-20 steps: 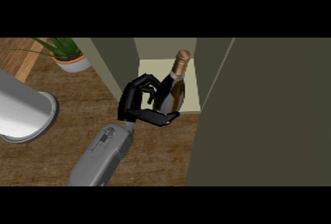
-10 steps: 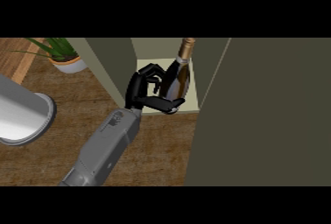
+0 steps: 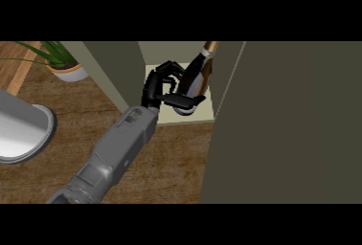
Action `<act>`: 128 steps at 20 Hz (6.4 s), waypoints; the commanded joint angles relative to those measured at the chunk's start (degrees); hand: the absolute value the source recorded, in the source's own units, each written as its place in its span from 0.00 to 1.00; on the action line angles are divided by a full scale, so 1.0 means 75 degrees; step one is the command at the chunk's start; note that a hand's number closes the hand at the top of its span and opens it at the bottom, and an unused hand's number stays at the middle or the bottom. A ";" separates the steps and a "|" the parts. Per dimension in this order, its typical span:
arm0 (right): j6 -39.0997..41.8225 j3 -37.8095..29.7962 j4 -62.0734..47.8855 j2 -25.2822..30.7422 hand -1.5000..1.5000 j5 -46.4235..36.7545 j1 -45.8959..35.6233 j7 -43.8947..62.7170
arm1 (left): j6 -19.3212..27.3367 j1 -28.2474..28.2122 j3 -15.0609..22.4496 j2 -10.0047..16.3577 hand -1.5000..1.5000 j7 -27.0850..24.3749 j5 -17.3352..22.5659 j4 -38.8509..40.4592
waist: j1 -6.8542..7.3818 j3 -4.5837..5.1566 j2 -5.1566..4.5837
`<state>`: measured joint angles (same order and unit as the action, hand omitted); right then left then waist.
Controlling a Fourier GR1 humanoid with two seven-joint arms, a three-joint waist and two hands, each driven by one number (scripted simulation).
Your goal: Pick up the wine, place it into the cabinet and close the cabinet
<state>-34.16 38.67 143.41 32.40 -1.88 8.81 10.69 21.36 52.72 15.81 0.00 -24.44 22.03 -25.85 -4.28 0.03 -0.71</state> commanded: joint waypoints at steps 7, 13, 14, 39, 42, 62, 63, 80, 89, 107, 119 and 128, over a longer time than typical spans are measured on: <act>0.0233 0.0142 0.1006 0.0207 0.00 0.0469 0.0757 -0.0234 | -0.0040 0.0805 -0.0708 0.0000 1.00 -0.0428 0.0539 0.1429 | -0.0146 -0.0001 -0.0080; 0.0302 0.0099 0.0912 0.0077 0.00 0.0490 0.0572 -0.0329 | 0.0153 0.1360 -0.0933 0.0022 1.00 -0.0458 0.0545 0.1974 | -0.0206 0.0009 -0.0153; 0.0375 -0.0022 0.0899 0.0161 0.00 0.0642 0.0695 -0.0446 | 0.0011 0.0949 -0.1015 0.0141 1.00 -0.0921 0.0590 0.2017 | -0.0218 0.0004 -0.0177; 0.0713 0.0247 0.1035 0.0311 0.00 0.0503 0.1081 -0.0982 | 0.0066 0.1965 -0.1220 0.0534 0.00 -0.1368 0.0392 0.2611 | -0.0422 0.0030 -0.0198; 0.0745 0.0265 0.0991 0.0370 0.00 0.0541 0.1270 -0.1127 | -0.0519 0.1977 -0.1499 0.0637 1.00 -0.1593 0.0641 0.2395 | -0.0332 0.0020 -0.0148; 0.0375 -0.0045 0.1927 0.0756 0.00 0.0356 0.2027 -0.0632 | -0.1887 0.1794 -0.1648 0.0005 0.00 -0.1555 0.0778 0.1829 | 0.0274 0.0007 0.0132; 0.0404 -0.0180 0.1509 0.0627 0.00 0.0458 0.1690 -0.0551 | -0.1719 0.2094 -0.1562 0.0004 0.00 -0.1115 0.0971 0.1523 | 0.0326 0.0003 0.0136; 0.0110 -0.0184 0.1510 0.0856 0.00 0.0393 0.1912 -0.0569 | -0.2516 -0.1138 0.0129 0.0000 0.00 -0.0609 0.1815 -0.1971 | 0.0696 0.0003 0.0257; 0.0047 -0.0441 0.1814 0.1032 0.00 0.0524 0.1992 -0.0674 | -0.1731 -0.3325 0.1043 0.0155 0.00 -0.0043 0.1565 -0.4662 | 0.0663 -0.0001 0.0212; 0.1112 -0.0061 0.1655 0.1786 0.00 0.0941 0.1895 -0.0998 | -0.2499 -0.6495 0.0843 0.1660 0.00 -0.0106 0.1950 -0.7791 | 0.0552 -0.0002 0.0129; 0.2440 0.1442 0.1848 0.2429 1.00 0.0384 0.1751 -0.1075 | -0.3656 -0.7572 -0.0471 0.3278 0.00 -0.0306 0.2563 -0.8605 | 0.0577 0.0015 0.0158; 0.2473 0.1583 0.1469 0.1764 1.00 0.0300 0.0829 -0.0597 | -0.4306 -0.7887 -0.1269 0.3845 0.00 -0.0208 0.2974 -0.8459 | 0.0644 0.0019 0.0115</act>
<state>-15.35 45.85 143.71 49.44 0.66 16.98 -0.32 -8.40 -5.21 9.20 26.39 -26.00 42.92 -89.53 0.34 0.19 0.32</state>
